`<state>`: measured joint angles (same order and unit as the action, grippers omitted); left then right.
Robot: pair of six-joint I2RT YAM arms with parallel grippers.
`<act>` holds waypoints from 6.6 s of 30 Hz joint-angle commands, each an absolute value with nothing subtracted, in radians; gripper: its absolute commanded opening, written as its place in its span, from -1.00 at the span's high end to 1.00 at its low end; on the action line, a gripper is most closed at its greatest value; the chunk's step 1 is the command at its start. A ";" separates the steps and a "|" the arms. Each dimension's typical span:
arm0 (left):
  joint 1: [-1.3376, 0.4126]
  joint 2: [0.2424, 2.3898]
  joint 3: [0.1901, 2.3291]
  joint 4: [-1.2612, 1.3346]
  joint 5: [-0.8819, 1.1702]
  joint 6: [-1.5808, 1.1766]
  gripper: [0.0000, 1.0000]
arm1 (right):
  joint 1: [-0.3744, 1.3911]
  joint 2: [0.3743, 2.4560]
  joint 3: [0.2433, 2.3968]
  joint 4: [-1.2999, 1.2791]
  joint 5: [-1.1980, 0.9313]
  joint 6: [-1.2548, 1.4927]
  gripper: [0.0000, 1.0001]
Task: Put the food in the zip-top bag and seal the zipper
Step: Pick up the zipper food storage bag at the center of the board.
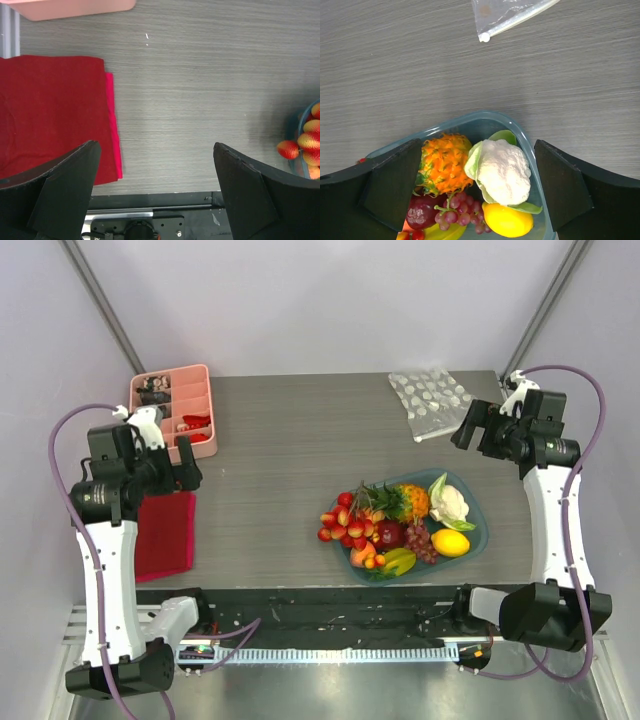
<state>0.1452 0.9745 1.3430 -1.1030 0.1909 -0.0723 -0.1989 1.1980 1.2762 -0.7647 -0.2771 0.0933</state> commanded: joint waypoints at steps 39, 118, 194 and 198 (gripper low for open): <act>0.143 1.055 1.473 -1.016 0.264 0.009 -1.00 | -0.431 2.154 1.462 0.129 -0.537 0.698 -0.70; -0.563 1.213 1.266 -0.537 0.459 -0.415 -0.50 | 0.529 1.368 1.224 -0.147 -0.301 0.945 0.98; -0.193 1.177 1.014 -0.286 0.949 -0.617 0.90 | 0.569 1.308 1.163 -0.198 -0.394 0.543 0.98; -0.199 1.166 1.113 -0.547 0.596 -0.439 0.33 | 0.581 1.312 1.186 -0.184 -0.403 0.580 0.98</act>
